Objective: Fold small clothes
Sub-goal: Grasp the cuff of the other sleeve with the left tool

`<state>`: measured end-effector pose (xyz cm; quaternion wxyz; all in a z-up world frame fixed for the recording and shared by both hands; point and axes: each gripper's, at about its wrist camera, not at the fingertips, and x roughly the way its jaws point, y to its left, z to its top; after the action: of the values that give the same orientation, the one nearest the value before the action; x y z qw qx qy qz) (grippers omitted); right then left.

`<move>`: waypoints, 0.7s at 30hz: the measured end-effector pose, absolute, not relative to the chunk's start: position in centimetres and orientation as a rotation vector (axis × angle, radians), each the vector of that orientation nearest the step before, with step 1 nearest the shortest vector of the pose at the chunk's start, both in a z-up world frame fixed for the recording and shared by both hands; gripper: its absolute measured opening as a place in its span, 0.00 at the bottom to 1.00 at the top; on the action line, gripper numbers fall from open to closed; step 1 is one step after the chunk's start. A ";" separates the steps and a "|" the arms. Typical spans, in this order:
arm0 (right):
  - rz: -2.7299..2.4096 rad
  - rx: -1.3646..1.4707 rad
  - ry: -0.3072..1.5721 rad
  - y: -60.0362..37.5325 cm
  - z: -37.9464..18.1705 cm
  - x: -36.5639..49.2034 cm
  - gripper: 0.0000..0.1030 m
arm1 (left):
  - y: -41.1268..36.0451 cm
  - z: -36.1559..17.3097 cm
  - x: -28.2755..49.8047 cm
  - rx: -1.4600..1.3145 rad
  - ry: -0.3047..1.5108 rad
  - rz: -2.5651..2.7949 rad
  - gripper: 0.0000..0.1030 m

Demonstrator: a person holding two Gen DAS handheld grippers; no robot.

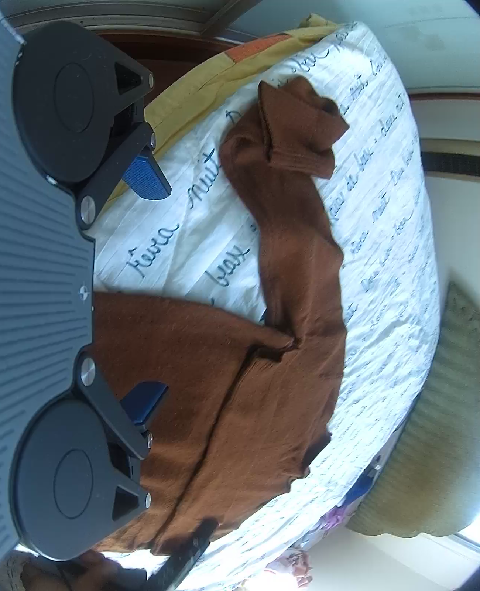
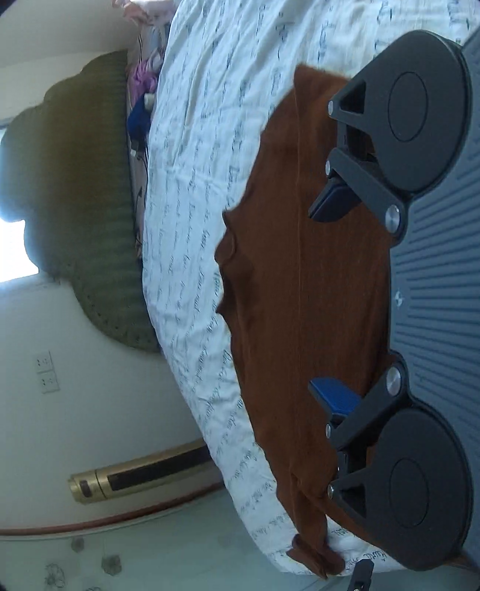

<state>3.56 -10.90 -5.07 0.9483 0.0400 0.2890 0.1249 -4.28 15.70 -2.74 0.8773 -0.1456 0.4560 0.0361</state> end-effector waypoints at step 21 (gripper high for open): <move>0.168 0.185 0.593 -9.2 -9.0 1.0 0.98 | 30.1 -2.0 -6.7 -0.041 0.523 0.017 1.00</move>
<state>1.05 -9.17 -8.95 0.9488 0.0908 0.2913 0.0824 -6.75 30.11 -2.02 0.9658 -0.0200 0.2583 0.0085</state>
